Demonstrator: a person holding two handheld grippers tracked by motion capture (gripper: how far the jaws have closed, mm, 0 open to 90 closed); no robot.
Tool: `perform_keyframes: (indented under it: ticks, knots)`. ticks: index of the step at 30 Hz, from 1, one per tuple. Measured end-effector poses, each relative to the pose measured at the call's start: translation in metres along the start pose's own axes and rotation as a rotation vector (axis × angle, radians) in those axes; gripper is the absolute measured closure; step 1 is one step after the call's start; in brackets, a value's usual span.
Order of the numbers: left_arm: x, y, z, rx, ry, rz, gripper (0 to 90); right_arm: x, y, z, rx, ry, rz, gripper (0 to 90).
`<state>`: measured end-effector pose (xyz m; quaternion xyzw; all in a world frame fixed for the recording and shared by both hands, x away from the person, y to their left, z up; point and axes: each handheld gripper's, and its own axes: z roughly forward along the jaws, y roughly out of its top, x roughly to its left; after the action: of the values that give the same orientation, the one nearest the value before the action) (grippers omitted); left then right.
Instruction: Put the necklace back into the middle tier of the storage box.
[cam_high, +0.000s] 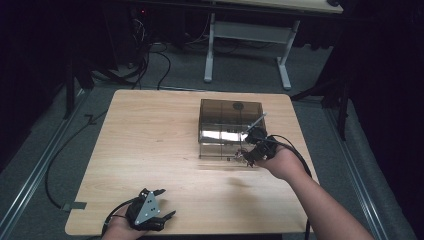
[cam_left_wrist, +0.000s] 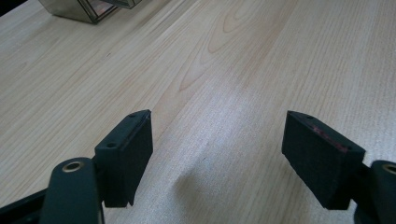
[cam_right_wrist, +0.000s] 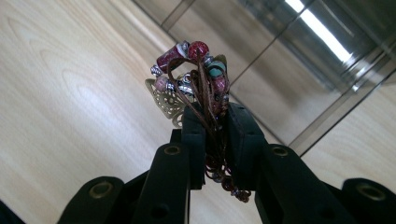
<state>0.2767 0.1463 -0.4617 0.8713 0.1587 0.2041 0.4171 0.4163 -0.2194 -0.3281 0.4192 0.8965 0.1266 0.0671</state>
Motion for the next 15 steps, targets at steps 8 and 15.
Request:
perform_keyframes:
  ticks: [8, 15]
  knots:
    - [0.0, 0.0, 0.0, 0.002, -0.003, 0.002, 25.1, -0.002, 0.024, 0.005, -0.013, -0.006, -0.001, 79.0]
    - [0.0, 0.0, 0.0, -0.001, -0.004, 0.003, 25.1, -0.007, 0.043, 0.023, -0.014, -0.006, 0.015, 79.0]
